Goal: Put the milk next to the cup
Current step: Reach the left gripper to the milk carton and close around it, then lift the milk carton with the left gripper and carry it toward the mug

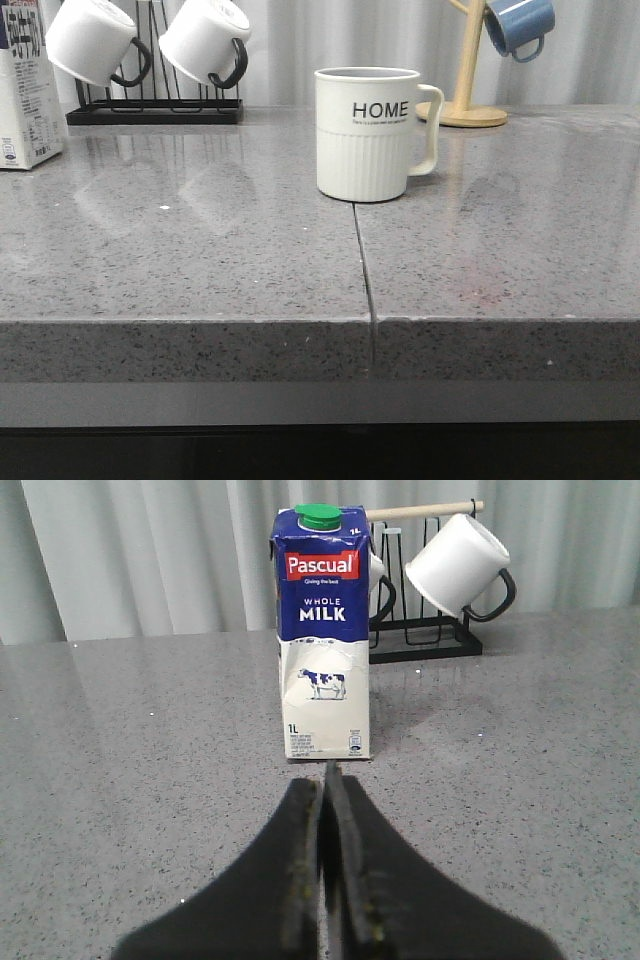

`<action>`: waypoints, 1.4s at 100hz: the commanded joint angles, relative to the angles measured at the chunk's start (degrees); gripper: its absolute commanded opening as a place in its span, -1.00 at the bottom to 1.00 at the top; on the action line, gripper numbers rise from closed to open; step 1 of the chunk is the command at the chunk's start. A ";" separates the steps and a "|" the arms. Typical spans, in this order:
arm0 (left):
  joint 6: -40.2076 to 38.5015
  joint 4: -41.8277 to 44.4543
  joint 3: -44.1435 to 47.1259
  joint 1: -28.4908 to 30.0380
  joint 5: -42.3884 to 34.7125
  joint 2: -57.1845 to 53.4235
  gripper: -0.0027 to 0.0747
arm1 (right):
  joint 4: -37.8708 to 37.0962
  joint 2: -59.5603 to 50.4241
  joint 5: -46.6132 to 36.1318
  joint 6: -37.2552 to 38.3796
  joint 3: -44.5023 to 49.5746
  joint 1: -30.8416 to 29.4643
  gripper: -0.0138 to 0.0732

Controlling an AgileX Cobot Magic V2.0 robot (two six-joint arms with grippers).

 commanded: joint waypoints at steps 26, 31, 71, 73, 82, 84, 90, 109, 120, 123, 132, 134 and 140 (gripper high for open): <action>-0.20 -0.51 -13.26 0.20 -4.80 21.67 -0.04 | -0.37 0.74 -4.23 0.00 -1.52 -0.03 -0.83; -0.20 -0.62 -14.35 0.20 -4.80 24.20 0.33 | -0.37 0.74 -4.23 0.00 -1.52 -0.03 -0.83; -0.20 -0.62 -18.76 0.20 -21.28 42.39 0.78 | -0.37 0.74 -4.23 0.00 -1.52 -0.03 -0.83; -0.20 -0.77 -18.76 0.20 -22.47 43.22 0.78 | -0.37 0.74 -4.23 0.00 -1.52 -0.03 -0.83; -0.20 -1.65 -18.76 0.20 -26.47 46.45 0.78 | -0.37 0.74 -4.23 0.00 -1.52 -0.03 -0.83; -0.20 -1.65 -18.76 0.20 -27.47 46.92 0.78 | -0.37 0.74 -4.23 0.00 -1.52 -0.03 -0.83; -0.20 -1.65 -18.76 0.04 -30.24 48.98 0.78 | -0.37 0.74 -4.23 0.00 -1.52 -0.03 -0.83; -0.20 -1.65 -21.52 -1.93 -32.90 55.04 0.78 | -0.37 0.74 -4.23 0.00 -1.52 -0.03 -0.83; -0.20 -1.65 -24.65 -2.01 -33.27 59.13 0.78 | -0.37 0.74 -4.23 0.00 -1.52 -0.03 -0.83; -0.20 -1.65 -25.45 -2.01 -33.27 60.08 0.78 | -0.37 0.74 -4.23 0.00 -1.52 -0.03 -0.83; -0.20 -1.65 -27.96 -2.01 -33.38 62.97 0.78 | -0.37 0.74 -4.23 0.00 -1.52 -0.03 -0.83; -0.20 -1.65 -28.50 -2.01 -33.38 63.57 0.78 | -0.37 0.74 -4.23 0.00 -1.52 -0.03 -0.83; -0.20 -1.65 -29.95 -1.91 -33.38 65.07 0.78 | -0.37 0.74 -4.23 0.00 -1.52 -0.03 -0.83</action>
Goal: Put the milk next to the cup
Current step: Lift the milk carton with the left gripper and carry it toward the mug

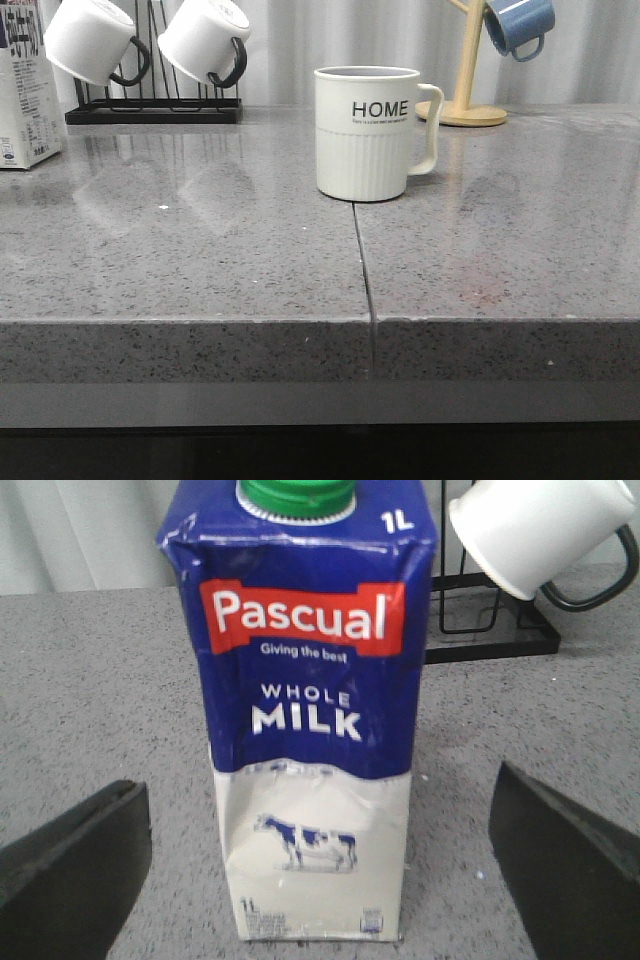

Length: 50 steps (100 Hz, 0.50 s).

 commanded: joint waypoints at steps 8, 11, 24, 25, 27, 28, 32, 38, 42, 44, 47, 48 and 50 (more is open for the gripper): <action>-0.20 -0.43 -5.27 -0.10 -4.77 2.24 0.78 | -0.37 0.74 -4.23 0.00 -1.52 -0.03 -0.83; -0.20 -0.52 -5.82 -0.02 -5.03 2.88 0.78 | -0.37 0.74 -4.23 0.00 -1.52 -0.03 -0.83; -0.20 -0.56 -8.41 0.12 -5.55 5.62 0.78 | -0.37 0.74 -4.23 0.00 -1.52 -0.03 -0.83; -0.20 -0.56 -8.53 0.27 -5.66 5.76 0.78 | -0.37 0.74 -4.23 0.00 -1.52 -0.03 -0.83; -0.20 -0.56 -8.93 0.26 -5.77 6.14 0.78 | -0.37 0.74 -4.23 0.00 -1.52 -0.03 -0.83; -0.20 -0.56 -9.20 0.30 -5.77 6.29 0.78 | -0.37 0.74 -4.23 0.00 -1.52 -0.03 -0.83; -0.20 -0.56 -9.87 0.30 -5.77 7.22 0.78 | -0.37 0.74 -4.23 0.00 -1.52 -0.03 -0.83; -0.20 -0.56 -11.01 0.30 -5.77 8.65 0.78 | -0.37 0.74 -4.23 0.00 -1.52 -0.03 -0.83; -0.20 -0.56 -11.73 0.30 -5.77 9.38 0.78 | -0.37 0.74 -4.23 0.00 -1.52 -0.03 -0.83; -0.20 -0.56 -11.97 0.30 -5.77 9.76 0.78 | -0.37 0.74 -4.23 0.00 -1.52 -0.03 -0.83; -0.20 -0.56 -12.43 0.30 -5.77 10.24 0.78 | -0.37 0.74 -4.18 0.00 -1.52 -0.03 -0.83; -0.20 -0.56 -12.46 0.30 -5.91 10.37 0.78 | -0.37 0.74 -4.18 0.00 -1.52 -0.03 -0.83; -0.20 -0.56 -12.80 0.30 -5.91 10.65 0.78 | -0.37 0.74 -4.18 0.00 -1.52 -0.03 -0.83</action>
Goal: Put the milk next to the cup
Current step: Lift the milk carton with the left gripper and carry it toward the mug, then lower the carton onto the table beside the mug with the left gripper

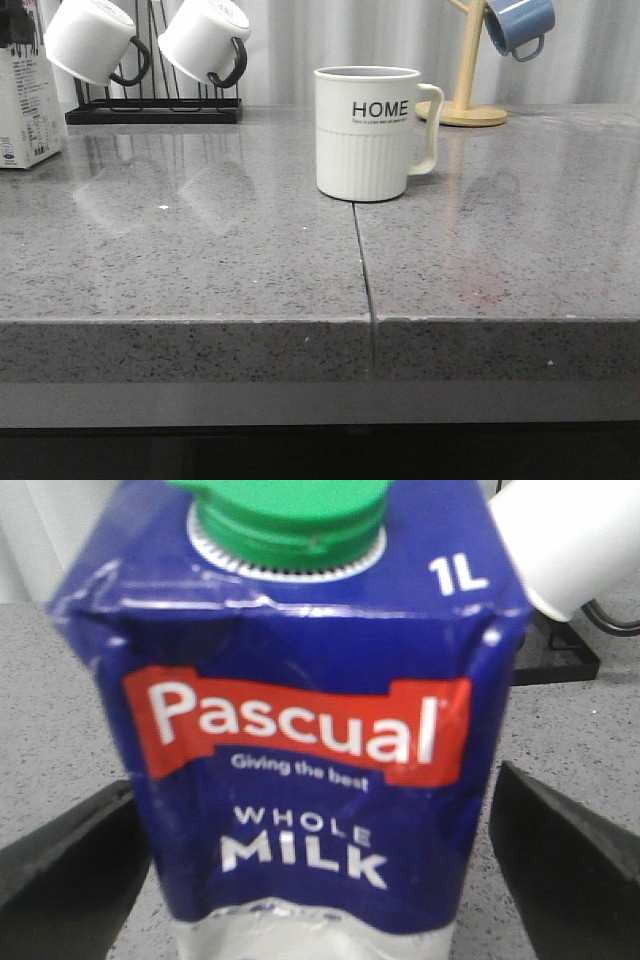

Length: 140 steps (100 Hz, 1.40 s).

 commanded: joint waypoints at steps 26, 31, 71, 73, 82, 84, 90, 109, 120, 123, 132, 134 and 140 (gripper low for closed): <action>-0.20 -0.43 -3.28 0.08 -7.44 0.13 0.40 | -0.37 0.80 -4.18 0.00 -1.52 -0.03 -0.83; -0.20 -0.43 -3.28 0.08 -7.65 0.13 0.23 | -0.37 0.80 -4.18 0.00 -1.52 -0.03 -0.83; -0.80 -0.53 -2.92 -0.94 -7.37 0.07 -0.39 | -0.37 0.80 -4.18 0.00 -1.52 -0.03 -0.83; -0.80 -0.53 -2.92 -1.17 -7.37 -0.01 -0.39 | -0.37 0.80 -4.18 0.00 -1.52 -0.03 -0.83; -0.80 -0.64 -2.92 -3.30 -6.91 -1.20 -0.39 | -0.37 0.80 -4.18 0.00 -1.52 -0.03 -0.83; -0.80 -0.64 -2.92 -3.93 -6.80 -1.53 -0.39 | -0.37 0.80 -4.18 0.00 -1.52 -0.03 -0.83; -0.80 -0.64 -2.92 -6.12 -6.76 -2.44 -0.39 | -0.37 0.80 -4.18 0.00 -1.52 -0.03 -0.83; -0.80 -1.88 -2.92 -13.93 -9.63 -3.83 -0.39 | -0.37 0.80 -4.18 0.00 -1.52 -0.03 -0.83; -0.80 -1.98 -2.92 -18.65 -10.13 -3.73 -0.39 | -0.37 0.80 -4.18 0.00 -1.52 -0.03 -0.83; -0.80 -2.24 -2.92 -19.78 -10.46 -3.64 -0.39 | -0.37 0.80 -4.18 0.00 -1.52 -0.03 -0.83; -0.80 -4.55 -2.92 -23.21 -11.02 -3.36 -0.39 | -0.37 0.80 -4.18 0.00 -1.52 -0.03 -0.83; -0.80 -4.99 -2.92 -23.98 -11.02 -3.36 -0.39 | -0.37 0.80 -4.18 0.00 -1.52 -0.03 -0.83; -0.80 -5.82 -2.92 -25.84 -11.02 -2.85 -0.39 | -0.37 0.80 -4.18 0.00 -1.52 -0.03 -0.83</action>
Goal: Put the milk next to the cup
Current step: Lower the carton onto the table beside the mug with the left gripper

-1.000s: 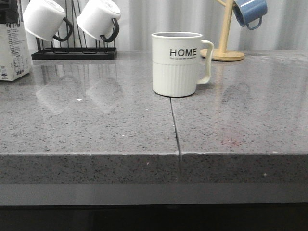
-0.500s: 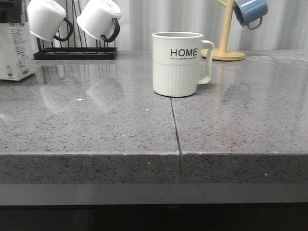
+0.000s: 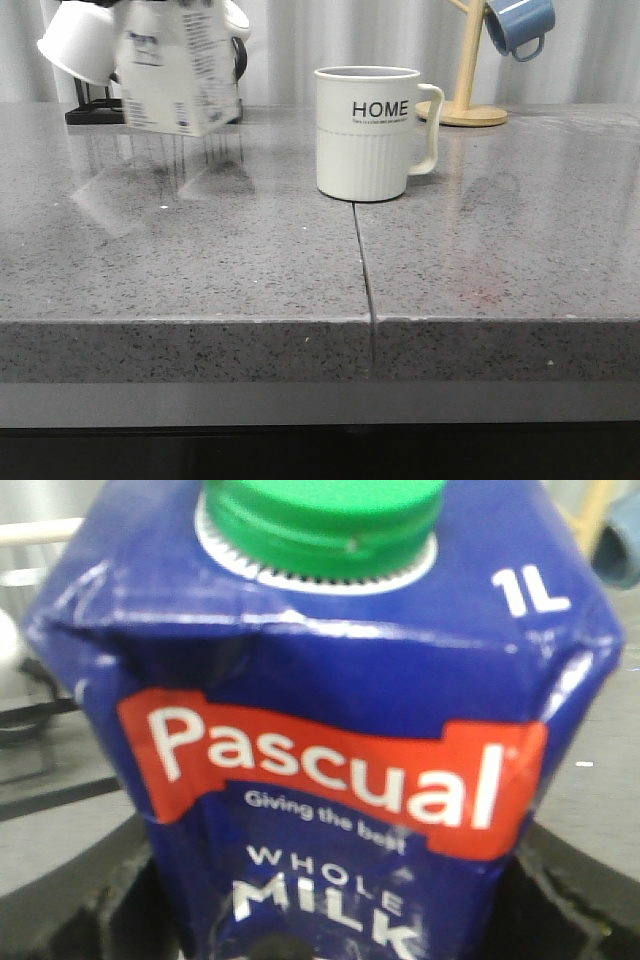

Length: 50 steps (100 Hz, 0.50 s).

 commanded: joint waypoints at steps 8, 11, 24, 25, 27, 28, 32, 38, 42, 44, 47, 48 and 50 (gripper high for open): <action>-0.69 -1.91 -1.66 -4.80 -6.26 -0.78 -0.39 | -0.37 0.80 -4.18 0.00 -1.52 -0.03 -0.83; -0.69 -1.91 -1.66 -5.40 -6.58 -0.41 -0.39 | -0.37 0.80 -4.18 0.00 -1.52 -0.03 -0.83; -0.69 -1.91 -1.66 -7.44 -8.54 1.50 -0.39 | -0.37 0.80 -4.18 0.00 -1.52 -0.03 -0.83; -0.69 -2.03 -1.66 -7.56 -8.53 1.65 -0.39 | -0.37 0.80 -4.18 0.00 -1.52 -0.03 -0.83; -0.69 -2.22 -1.66 -7.90 -8.65 2.03 -0.39 | -0.37 0.80 -4.18 0.00 -1.52 -0.03 -0.83; -0.69 -2.28 -1.66 -7.92 -8.81 2.26 -0.39 | -0.37 0.80 -4.18 0.00 -1.52 -0.03 -0.83; -0.69 -2.39 -1.66 -8.27 -9.25 2.63 -0.39 | -0.37 0.80 -4.18 0.00 -1.52 -0.03 -0.83; -0.69 -2.78 -1.66 -8.70 -9.61 3.49 -0.39 | -0.37 0.80 -4.18 0.00 -1.52 -0.03 -0.83; -0.69 -2.79 -1.66 -8.68 -9.61 3.73 -0.39 | -0.37 0.80 -4.18 0.00 -1.52 -0.03 -0.83; -0.69 -2.79 -1.66 -8.68 -9.61 3.86 -0.39 | -0.37 0.80 -4.18 0.00 -1.52 -0.03 -0.83; -0.69 -2.79 -1.66 -8.68 -9.51 3.99 -0.39 | -0.37 0.80 -4.18 0.00 -1.52 -0.03 -0.83; -0.69 -2.79 -1.66 -8.68 -9.51 3.99 -0.38 | -0.37 0.80 -4.18 0.00 -1.52 -0.03 -0.83; -0.69 -2.79 -1.66 -8.68 -9.51 3.99 -0.38 | -0.37 0.80 -4.18 0.00 -1.52 -0.03 -0.83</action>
